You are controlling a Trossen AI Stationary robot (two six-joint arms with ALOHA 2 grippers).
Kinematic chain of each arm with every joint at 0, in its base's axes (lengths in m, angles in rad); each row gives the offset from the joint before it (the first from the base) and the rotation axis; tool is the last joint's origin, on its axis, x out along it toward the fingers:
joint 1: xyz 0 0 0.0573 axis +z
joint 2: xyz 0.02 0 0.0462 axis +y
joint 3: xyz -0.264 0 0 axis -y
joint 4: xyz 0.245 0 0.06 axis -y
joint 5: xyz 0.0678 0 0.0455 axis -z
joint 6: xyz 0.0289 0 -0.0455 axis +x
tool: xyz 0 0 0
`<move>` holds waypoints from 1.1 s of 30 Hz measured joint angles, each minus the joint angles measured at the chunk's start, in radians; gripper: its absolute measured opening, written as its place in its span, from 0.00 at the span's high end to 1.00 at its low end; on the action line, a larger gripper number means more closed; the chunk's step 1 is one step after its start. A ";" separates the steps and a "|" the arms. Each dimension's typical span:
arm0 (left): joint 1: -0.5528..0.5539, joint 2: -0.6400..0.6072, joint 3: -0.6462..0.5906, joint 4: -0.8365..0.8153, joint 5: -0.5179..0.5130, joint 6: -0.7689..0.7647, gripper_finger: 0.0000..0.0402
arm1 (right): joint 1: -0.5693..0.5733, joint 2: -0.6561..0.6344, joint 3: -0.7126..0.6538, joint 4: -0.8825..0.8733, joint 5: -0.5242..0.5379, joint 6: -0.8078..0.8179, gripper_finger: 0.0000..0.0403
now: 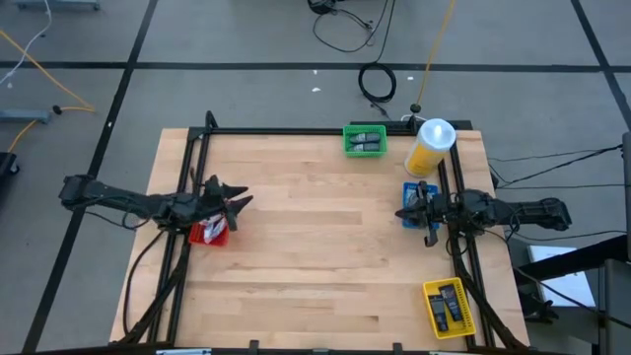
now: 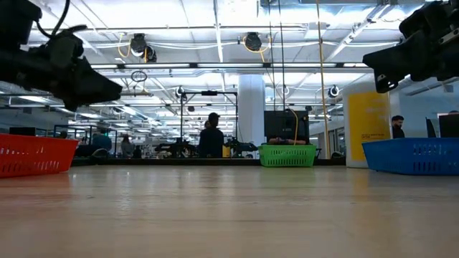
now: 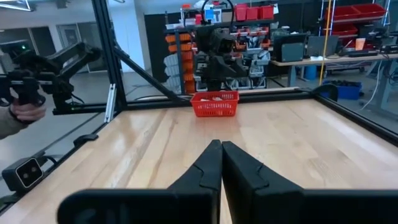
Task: Pick & Place Travel size toiletries
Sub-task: Return to Home Position
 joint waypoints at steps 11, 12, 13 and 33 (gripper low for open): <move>0.003 -0.252 0.004 -0.152 0.271 0.174 0.96 | 0.000 0.000 0.000 0.010 0.002 0.000 0.99; 0.003 -0.266 0.004 -0.153 0.281 0.187 0.96 | 0.000 0.000 0.000 0.011 0.002 0.000 0.99; 0.009 -0.280 0.004 -0.154 0.281 0.197 0.96 | 0.000 0.000 0.000 0.012 0.002 0.000 0.99; 0.243 -0.361 0.003 -0.196 0.607 0.236 0.95 | 0.000 0.000 0.000 0.016 0.002 0.000 0.99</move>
